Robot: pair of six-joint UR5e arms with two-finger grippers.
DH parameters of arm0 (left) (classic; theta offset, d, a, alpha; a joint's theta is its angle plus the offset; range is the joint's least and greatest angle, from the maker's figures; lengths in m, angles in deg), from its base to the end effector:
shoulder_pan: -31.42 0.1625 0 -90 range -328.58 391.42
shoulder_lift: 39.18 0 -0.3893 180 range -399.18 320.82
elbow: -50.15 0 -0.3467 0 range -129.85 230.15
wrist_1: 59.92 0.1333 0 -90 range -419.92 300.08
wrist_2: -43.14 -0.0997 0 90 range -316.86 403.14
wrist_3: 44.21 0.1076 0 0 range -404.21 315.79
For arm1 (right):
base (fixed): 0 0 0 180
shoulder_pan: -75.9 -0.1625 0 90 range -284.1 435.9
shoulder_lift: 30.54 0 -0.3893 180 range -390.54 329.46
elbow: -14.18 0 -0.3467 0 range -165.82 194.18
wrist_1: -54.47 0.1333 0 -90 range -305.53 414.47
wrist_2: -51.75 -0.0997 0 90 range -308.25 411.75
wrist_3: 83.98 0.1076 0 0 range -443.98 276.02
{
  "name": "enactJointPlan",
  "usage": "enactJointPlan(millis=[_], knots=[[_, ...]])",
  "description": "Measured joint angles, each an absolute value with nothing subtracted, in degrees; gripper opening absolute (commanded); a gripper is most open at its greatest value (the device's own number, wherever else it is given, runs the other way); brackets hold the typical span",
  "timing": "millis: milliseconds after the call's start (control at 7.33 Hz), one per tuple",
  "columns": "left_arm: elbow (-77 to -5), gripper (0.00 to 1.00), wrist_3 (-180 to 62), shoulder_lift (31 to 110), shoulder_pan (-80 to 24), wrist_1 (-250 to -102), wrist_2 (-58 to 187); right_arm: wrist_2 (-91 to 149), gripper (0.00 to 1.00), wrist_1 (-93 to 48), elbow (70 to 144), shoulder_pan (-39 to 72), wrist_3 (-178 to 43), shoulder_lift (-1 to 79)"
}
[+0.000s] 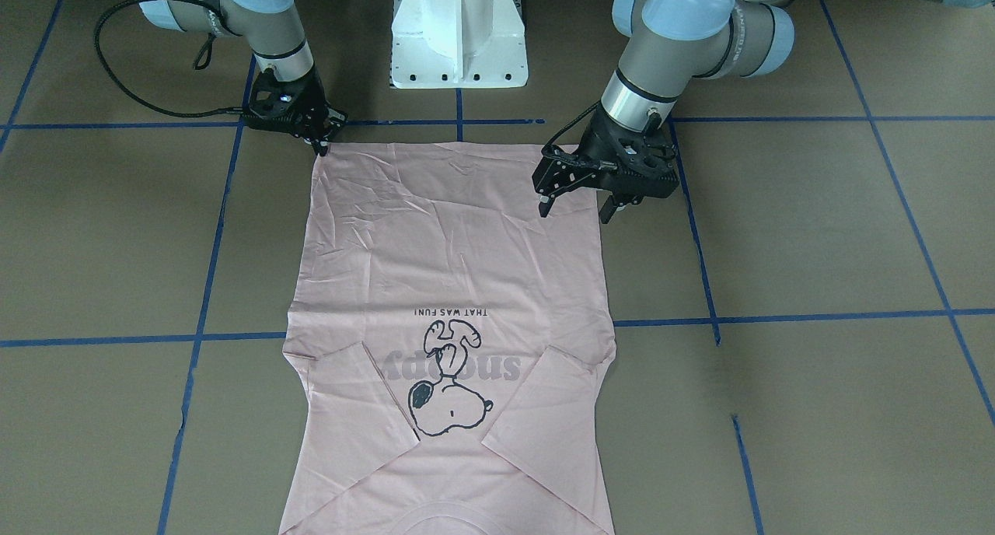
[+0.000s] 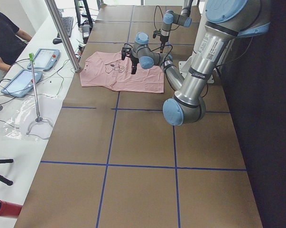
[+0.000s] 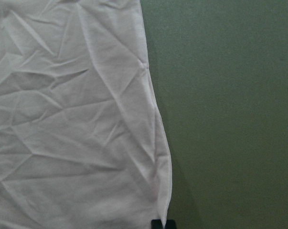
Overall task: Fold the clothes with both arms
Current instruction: 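Lower both grippers onto the hem corners of the shirt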
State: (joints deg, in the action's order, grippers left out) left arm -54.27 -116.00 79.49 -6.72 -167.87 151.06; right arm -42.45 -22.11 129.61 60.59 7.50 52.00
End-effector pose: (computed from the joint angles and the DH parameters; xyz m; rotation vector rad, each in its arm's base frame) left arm 0.3926 -0.4357 0.2296 0.2496 1.0642 -0.1460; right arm -0.4377 -0.2499 0.3623 0.0286 -0.8125 0.2472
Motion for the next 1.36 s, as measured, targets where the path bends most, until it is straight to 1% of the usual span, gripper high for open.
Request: enactJointPlan(millis=[273,546,819,1092,1365], knots=[[-55.6,1.0,-120.9,78.2,-5.2,-167.6,151.0,-42.9,0.0,-22.2,130.7,60.0,7.9,51.9],[-58.9,1.0,-129.8,74.1,0.1,-166.7,148.8,-45.2,0.0,-22.2,132.3,58.3,7.9,52.1],[-63.6,1.0,-137.4,71.4,6.3,-160.0,144.5,-46.3,0.0,-22.2,132.9,57.1,7.6,52.2],[-63.3,1.0,-141.8,70.4,11.3,-156.2,140.2,-46.8,0.0,-22.2,133.0,56.6,7.4,52.2],[-61.1,1.0,-143.1,69.4,12.6,-155.9,138.9,-46.9,0.0,-22.2,133.0,56.3,7.3,52.1]])
